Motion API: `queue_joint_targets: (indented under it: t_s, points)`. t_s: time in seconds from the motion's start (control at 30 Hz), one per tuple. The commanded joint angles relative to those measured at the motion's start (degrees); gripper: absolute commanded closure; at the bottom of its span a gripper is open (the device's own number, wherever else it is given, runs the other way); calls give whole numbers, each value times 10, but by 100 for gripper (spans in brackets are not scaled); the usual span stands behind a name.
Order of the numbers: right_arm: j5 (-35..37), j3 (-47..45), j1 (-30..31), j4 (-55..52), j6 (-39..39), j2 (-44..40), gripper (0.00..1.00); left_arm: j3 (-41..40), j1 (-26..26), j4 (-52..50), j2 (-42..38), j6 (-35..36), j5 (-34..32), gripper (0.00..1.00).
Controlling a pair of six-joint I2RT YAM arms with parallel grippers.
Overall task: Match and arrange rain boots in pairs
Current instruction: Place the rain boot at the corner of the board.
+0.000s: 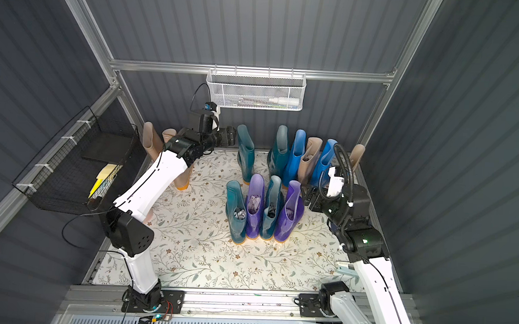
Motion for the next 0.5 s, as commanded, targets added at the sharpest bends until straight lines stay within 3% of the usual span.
queue_joint_targets:
  t_s: [0.0, 0.47]
  points:
    - [1, 2, 0, -14, 10, -5, 19, 47, -19, -26, 26, -6, -3, 13]
    - [2, -6, 1, -22, 13, -12, 19, 142, -56, -67, 120, -13, -39, 0]
